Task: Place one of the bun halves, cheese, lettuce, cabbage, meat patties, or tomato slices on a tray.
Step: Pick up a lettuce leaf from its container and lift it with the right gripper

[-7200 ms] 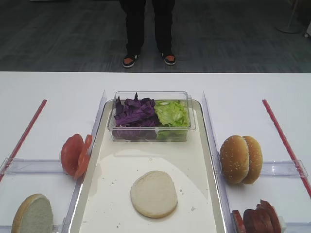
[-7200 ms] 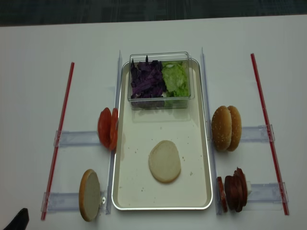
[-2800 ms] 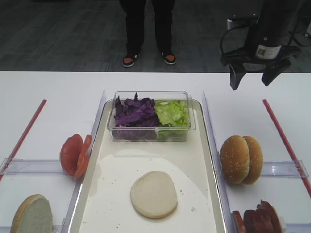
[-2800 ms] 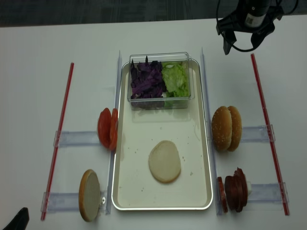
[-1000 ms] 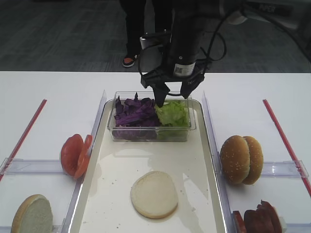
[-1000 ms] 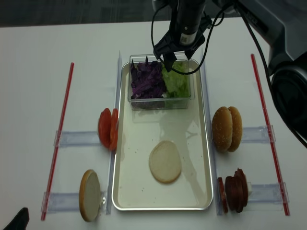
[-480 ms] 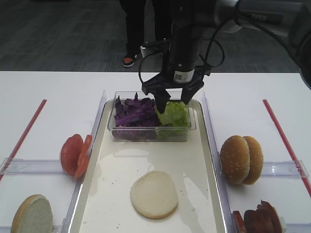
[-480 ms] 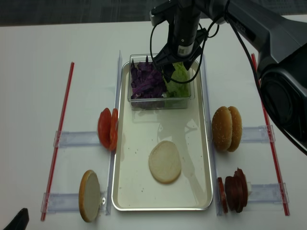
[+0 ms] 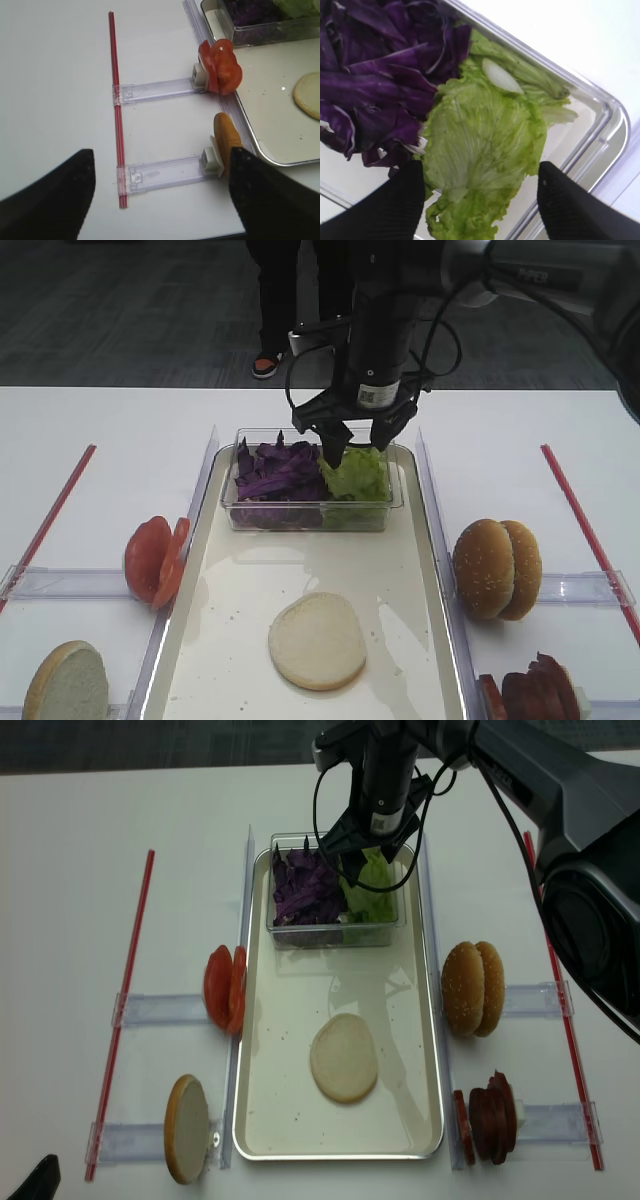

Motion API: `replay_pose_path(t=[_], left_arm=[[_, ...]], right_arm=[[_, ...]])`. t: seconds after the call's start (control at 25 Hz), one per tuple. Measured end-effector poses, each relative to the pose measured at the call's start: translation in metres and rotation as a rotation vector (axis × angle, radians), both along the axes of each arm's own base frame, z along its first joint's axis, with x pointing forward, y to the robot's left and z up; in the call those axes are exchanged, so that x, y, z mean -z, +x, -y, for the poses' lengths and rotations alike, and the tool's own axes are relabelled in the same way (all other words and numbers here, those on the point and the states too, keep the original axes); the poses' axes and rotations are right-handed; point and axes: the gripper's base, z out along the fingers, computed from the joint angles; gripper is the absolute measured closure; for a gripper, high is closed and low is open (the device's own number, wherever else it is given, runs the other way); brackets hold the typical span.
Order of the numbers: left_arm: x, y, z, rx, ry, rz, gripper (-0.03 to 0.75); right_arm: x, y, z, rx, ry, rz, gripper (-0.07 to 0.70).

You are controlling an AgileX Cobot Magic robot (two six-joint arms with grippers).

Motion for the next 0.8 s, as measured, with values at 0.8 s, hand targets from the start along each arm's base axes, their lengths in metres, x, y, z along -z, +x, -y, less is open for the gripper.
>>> replay_pose_path(t=[0.8], left_arm=[[0.000, 0.000, 0.000, 0.000, 0.000, 0.000, 0.193]], right_arm=[[0.017, 0.013, -0.006, -0.001, -0.006, 0.006, 0.145]])
